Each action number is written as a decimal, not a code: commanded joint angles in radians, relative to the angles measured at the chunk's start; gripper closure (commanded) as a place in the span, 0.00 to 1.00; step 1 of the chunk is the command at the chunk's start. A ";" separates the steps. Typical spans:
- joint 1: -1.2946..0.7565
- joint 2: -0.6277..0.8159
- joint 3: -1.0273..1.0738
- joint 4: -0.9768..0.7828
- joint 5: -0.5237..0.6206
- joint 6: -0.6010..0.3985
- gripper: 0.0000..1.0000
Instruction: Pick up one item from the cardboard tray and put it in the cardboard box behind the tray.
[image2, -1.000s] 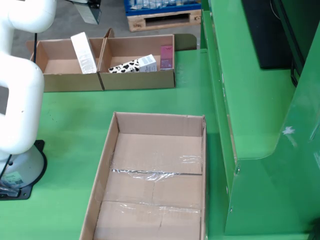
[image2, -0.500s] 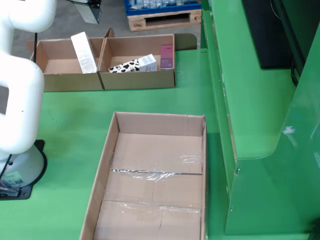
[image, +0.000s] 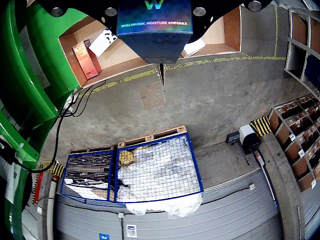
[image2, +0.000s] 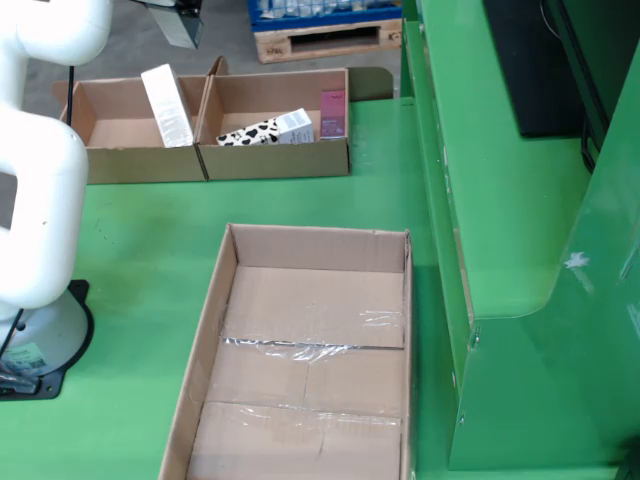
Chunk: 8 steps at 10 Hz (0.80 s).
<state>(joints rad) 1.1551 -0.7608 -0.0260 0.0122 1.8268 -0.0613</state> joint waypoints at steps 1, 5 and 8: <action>-0.052 -0.022 0.026 -0.060 0.110 -0.040 1.00; -0.110 -0.081 0.026 -0.133 0.217 -0.095 1.00; -0.142 0.049 -0.287 -0.030 0.271 -0.131 1.00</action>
<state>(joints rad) 1.0430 -0.8697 -0.0260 -0.1686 2.0570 -0.1717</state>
